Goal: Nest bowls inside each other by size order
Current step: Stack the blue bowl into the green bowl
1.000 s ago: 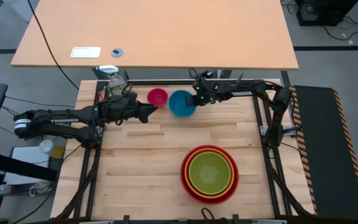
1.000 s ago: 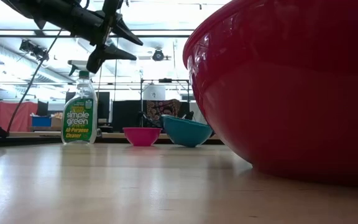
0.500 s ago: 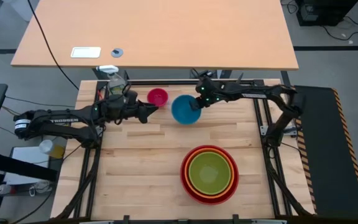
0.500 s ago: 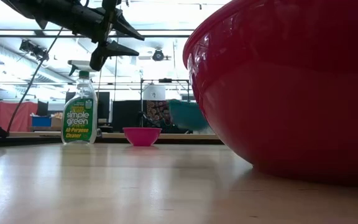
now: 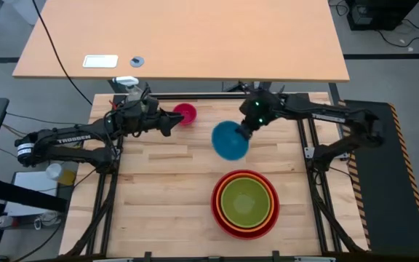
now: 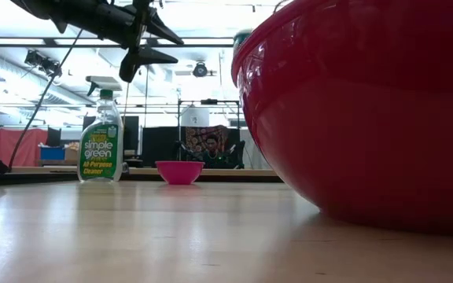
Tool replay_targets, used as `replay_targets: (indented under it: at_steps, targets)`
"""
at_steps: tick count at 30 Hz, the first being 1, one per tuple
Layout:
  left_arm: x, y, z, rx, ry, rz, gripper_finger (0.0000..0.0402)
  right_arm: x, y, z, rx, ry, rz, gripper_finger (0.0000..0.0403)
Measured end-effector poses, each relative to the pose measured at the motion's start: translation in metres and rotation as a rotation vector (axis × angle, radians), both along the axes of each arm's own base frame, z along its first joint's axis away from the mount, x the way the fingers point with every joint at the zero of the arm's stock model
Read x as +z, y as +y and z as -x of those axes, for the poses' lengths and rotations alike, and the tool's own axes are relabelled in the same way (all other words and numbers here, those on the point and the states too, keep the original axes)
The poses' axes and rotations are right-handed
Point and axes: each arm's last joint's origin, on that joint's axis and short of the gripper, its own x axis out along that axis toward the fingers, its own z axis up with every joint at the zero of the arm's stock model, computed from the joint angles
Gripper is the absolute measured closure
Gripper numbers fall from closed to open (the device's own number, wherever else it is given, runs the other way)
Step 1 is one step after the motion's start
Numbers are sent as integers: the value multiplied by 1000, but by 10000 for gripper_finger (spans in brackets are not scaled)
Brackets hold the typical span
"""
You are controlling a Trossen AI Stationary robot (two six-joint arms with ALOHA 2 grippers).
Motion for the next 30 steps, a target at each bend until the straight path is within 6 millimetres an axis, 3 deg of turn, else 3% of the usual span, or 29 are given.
replay_targets:
  at_steps: [8, 18, 23, 30]
  targets:
    - [0, 0, 0, -2, 1, -1, 209, 5, 59, 13, 260, 117, -5, 378]
    - [0, 0, 0, -14, 3, -5, 209, 5, 105, 25, 392, 225, -23, 378]
    - [0, 0, 0, -18, 9, -28, 209, -7, 128, 20, 417, 318, 45, 378]
    - [0, 0, 0, -24, 8, -27, 209, -23, 162, 0, 378, 385, 24, 379]
